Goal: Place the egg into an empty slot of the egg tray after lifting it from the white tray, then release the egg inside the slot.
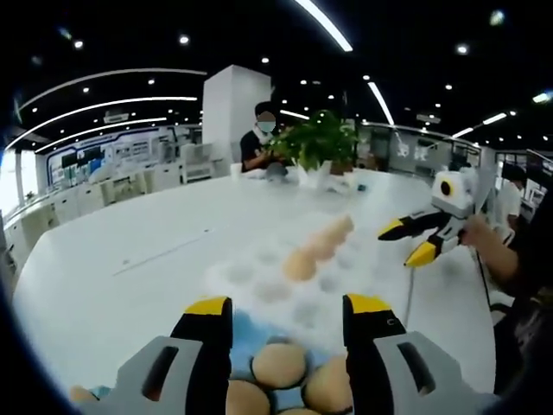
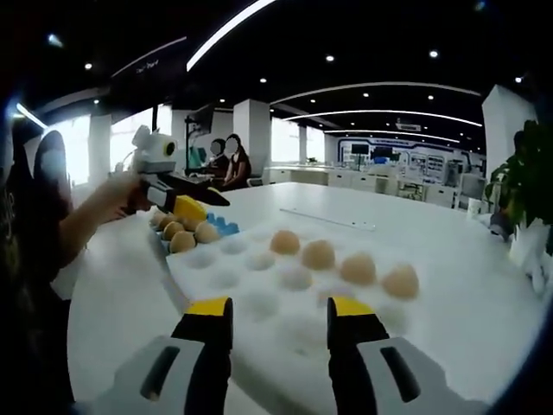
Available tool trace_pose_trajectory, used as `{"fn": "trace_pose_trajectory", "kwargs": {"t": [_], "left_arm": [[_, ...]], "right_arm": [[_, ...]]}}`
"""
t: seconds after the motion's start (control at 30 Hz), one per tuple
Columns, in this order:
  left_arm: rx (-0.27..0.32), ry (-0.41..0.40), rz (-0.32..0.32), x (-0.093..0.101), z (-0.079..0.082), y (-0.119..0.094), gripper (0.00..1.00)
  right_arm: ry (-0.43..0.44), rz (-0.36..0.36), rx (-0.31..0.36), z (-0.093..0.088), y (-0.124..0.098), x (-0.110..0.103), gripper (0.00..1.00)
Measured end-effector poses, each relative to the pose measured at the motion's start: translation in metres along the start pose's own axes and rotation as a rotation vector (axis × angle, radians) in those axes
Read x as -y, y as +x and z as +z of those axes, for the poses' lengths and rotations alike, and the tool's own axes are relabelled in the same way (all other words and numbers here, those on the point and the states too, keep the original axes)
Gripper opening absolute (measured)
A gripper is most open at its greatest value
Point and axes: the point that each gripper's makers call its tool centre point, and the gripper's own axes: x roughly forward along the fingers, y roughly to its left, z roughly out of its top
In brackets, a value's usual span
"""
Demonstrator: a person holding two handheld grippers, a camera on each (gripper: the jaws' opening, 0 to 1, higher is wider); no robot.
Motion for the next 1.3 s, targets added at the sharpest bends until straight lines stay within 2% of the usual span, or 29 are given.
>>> {"fn": "trace_pose_trajectory", "kwargs": {"t": [0.4,0.53,0.73,0.97,1.3], "left_arm": [[-0.021,0.002,-0.043,0.009,0.000,0.024,0.52],[-0.027,0.004,-0.050,0.010,0.000,0.026,0.52],[-0.029,0.006,-0.056,0.013,0.002,0.033,0.51],[-0.039,-0.001,-0.077,0.019,0.002,0.047,0.52],[-0.071,0.034,-0.105,0.033,0.005,0.062,0.50]], "right_arm": [[0.044,-0.044,0.005,-0.010,-0.011,0.019,0.47],[0.057,-0.051,-0.010,-0.019,-0.010,0.019,0.46],[0.065,-0.049,0.008,-0.017,-0.011,0.019,0.46],[0.064,-0.037,0.019,-0.017,-0.012,0.016,0.50],[0.090,-0.029,0.048,-0.017,-0.015,0.014,0.54]]}}
